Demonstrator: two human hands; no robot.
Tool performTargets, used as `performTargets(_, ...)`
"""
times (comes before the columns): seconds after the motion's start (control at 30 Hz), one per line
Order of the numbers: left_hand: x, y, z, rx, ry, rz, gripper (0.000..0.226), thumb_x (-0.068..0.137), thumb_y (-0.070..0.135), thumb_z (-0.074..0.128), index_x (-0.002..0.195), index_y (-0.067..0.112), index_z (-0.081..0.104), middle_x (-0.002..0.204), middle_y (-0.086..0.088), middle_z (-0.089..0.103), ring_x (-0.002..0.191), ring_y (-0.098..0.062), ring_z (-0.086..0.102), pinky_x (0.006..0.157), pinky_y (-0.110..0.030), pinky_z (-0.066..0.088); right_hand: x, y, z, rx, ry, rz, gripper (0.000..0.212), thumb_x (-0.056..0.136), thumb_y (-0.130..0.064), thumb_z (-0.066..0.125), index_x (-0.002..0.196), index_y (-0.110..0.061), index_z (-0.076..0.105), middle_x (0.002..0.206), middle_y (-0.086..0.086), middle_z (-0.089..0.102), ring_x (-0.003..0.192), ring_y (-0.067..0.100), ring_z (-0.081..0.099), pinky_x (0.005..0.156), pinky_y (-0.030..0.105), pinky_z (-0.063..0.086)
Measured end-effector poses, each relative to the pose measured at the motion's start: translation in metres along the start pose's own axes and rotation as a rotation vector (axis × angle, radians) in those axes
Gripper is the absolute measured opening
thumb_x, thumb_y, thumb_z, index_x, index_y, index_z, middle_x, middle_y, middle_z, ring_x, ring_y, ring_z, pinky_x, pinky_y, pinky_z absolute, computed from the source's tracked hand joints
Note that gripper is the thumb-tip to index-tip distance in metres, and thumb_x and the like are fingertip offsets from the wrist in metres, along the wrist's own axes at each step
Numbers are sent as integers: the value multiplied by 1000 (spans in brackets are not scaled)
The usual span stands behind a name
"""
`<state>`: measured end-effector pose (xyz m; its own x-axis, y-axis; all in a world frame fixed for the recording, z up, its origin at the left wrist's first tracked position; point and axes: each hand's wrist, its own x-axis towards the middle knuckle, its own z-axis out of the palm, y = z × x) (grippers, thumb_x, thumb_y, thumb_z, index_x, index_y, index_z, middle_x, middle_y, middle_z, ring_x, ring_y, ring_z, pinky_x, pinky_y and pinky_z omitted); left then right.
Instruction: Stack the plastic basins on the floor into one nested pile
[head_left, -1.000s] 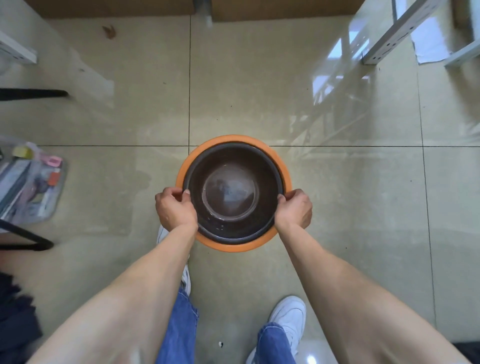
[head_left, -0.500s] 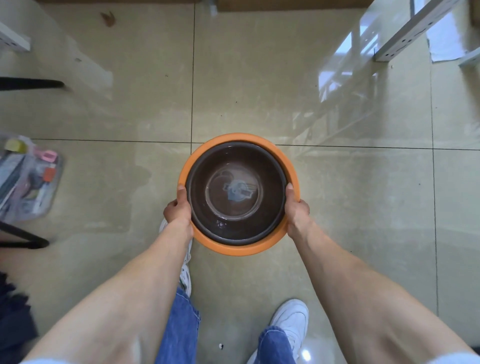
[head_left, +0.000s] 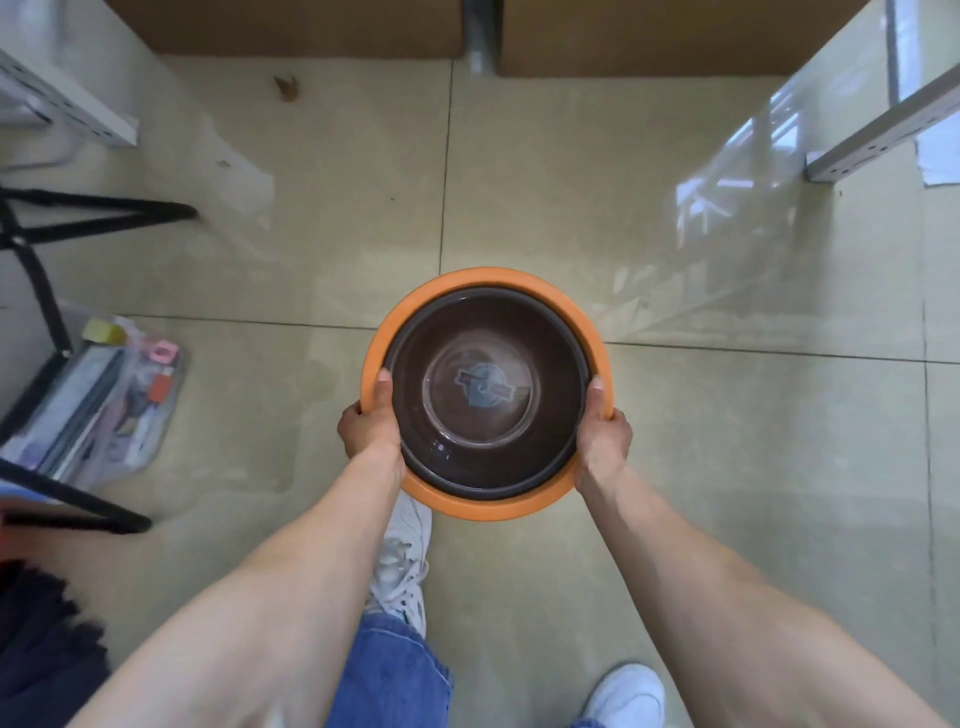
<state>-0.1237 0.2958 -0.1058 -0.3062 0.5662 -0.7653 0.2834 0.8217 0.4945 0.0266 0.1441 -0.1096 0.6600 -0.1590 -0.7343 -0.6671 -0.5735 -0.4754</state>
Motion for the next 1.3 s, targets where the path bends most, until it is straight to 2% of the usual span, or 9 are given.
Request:
performTargets(0.17, 42, 64, -3, 9, 79, 87, 57, 77, 55, 66, 102, 4, 65, 107, -17, 71, 98, -33, 67, 93, -42, 54, -9, -51, 64, -27, 6, -67, 65, 95, -60, 35, 106, -2, 64, 115, 22, 68, 110, 42, 62, 100, 47, 48)
performTargets(0.3, 78, 116, -4, -42, 119, 123, 49, 75, 53, 69, 96, 9, 63, 100, -12, 69, 98, -30, 68, 91, -36, 54, -15, -90, 117, 16, -39, -108, 68, 97, -57, 34, 115, 2, 64, 119, 24, 67, 114, 42, 61, 102, 47, 47)
performTargets(0.5, 130, 178, -11, -83, 145, 155, 63, 77, 49, 69, 118, 5, 57, 108, -10, 64, 100, -25, 63, 93, -34, 51, -24, -134, 185, 92, -135, -75, 63, 98, -56, 35, 120, -3, 61, 119, 18, 68, 111, 38, 63, 102, 44, 49)
performTargets(0.67, 168, 208, -16, -73, 174, 173, 57, 72, 49, 72, 110, 9, 57, 115, -16, 68, 102, -29, 66, 97, -40, 52, -30, -155, 229, 72, -200, -56, 59, 98, -55, 33, 121, -8, 61, 119, 16, 68, 110, 38, 63, 101, 45, 50)
performTargets(0.8, 187, 218, -19, -38, 156, 198, 30, 75, 42, 73, 80, 18, 56, 92, -9, 65, 89, -26, 66, 91, -38, 54, -30, -161, 249, 43, -216, -71, 57, 100, -51, 32, 118, -7, 62, 116, 17, 68, 109, 39, 63, 100, 47, 50)
performTargets(0.97, 198, 215, -20, 41, 118, 237, 37, 84, 36, 67, 107, 7, 67, 92, -5, 65, 86, -21, 61, 83, -28, 48, -29, -165, 254, -2, -207, -74, 58, 100, -53, 31, 123, -9, 60, 122, 18, 64, 111, 39, 62, 100, 49, 50)
performTargets(1.07, 192, 218, -19, 89, 118, 224, 39, 88, 33, 63, 116, 5, 62, 110, -12, 68, 99, -27, 64, 89, -31, 48, -33, -169, 252, -22, -220, -75, 57, 100, -51, 32, 120, -7, 62, 116, 16, 68, 108, 38, 64, 99, 48, 51)
performTargets(1.17, 184, 223, -14, 342, 256, 245, 46, 89, 26, 60, 128, 3, 52, 138, -19, 51, 126, -37, 51, 106, -41, 43, -33, -177, 247, -104, -228, -65, 56, 100, -49, 34, 126, -6, 59, 124, 18, 64, 113, 39, 61, 103, 47, 48)
performTargets(1.3, 143, 224, -3, 548, 306, 643, 62, 87, 18, 58, 144, 5, 36, 156, -18, 26, 144, -34, 27, 118, -38, 26, -46, -186, 237, -241, -171, -87, 53, 101, -43, 33, 136, -5, 48, 139, 17, 48, 122, 39, 54, 105, 43, 43)
